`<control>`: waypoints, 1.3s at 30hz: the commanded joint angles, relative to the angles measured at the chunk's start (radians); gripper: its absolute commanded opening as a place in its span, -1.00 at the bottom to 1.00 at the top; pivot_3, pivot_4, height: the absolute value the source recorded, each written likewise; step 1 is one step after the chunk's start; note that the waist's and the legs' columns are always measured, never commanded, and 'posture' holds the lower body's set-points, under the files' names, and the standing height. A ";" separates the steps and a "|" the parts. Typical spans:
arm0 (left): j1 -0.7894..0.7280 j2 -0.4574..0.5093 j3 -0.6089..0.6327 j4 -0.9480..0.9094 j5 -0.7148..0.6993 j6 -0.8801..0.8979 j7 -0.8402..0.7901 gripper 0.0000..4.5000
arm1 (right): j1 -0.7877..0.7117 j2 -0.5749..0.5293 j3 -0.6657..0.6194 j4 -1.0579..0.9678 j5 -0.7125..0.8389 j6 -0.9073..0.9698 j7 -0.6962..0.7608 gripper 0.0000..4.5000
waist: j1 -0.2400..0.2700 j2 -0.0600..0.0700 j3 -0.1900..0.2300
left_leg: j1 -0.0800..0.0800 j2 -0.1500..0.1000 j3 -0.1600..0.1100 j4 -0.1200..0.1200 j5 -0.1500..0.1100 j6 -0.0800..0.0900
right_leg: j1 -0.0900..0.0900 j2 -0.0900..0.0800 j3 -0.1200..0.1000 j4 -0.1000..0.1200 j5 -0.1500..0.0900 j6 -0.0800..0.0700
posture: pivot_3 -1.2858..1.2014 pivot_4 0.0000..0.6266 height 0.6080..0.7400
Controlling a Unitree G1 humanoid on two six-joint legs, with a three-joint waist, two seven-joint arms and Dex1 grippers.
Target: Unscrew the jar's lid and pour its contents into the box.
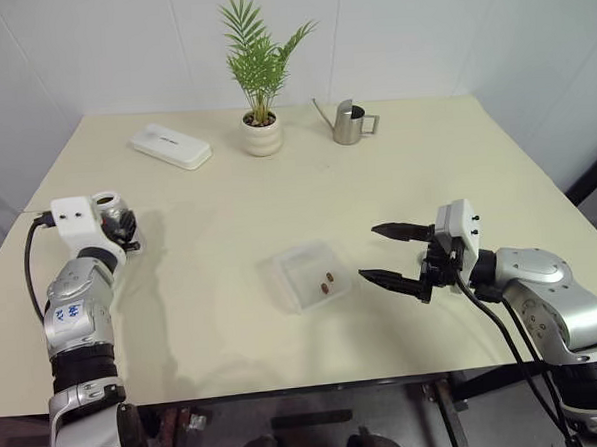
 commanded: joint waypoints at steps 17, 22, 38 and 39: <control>0.308 0.077 0.072 -0.164 -0.088 -0.168 -0.132 0.99 | -0.017 0.034 -0.038 -0.022 0.029 -0.037 -0.003 1.00 | -0.016 -0.001 0.000 | 0.000 0.001 0.001 -0.003 -0.002 -0.001 | -0.002 -0.001 0.000 -0.001 0.000 0.000 | 0.03 -0.52 1.00; 0.475 0.171 0.079 -0.229 -0.078 -0.177 -0.252 0.99 | -0.014 0.030 -0.041 -0.022 0.035 -0.048 0.016 1.00 | -0.020 -0.001 0.000 | 0.000 0.001 0.002 -0.003 -0.002 -0.002 | -0.003 -0.002 0.001 -0.001 0.000 -0.001 | 0.03 -0.52 1.00; 0.464 0.332 -0.143 -0.556 -0.234 -0.342 -0.848 0.99 | 0.026 -0.069 -0.106 0.021 0.037 -0.046 0.066 1.00 | -0.015 0.000 -0.001 | 0.000 0.004 0.004 -0.013 -0.004 -0.006 | -0.004 -0.002 0.006 -0.011 0.003 -0.005 | 0.03 -0.52 1.00; 0.412 0.328 -0.170 -0.543 -0.248 -0.325 -0.870 0.99 | 0.033 -0.074 -0.111 0.023 0.031 -0.057 0.073 1.00 | -0.014 0.000 -0.001 | 0.000 0.004 0.004 -0.013 -0.003 -0.005 | -0.004 -0.001 0.002 -0.011 0.003 -0.005 | 0.03 -0.52 1.00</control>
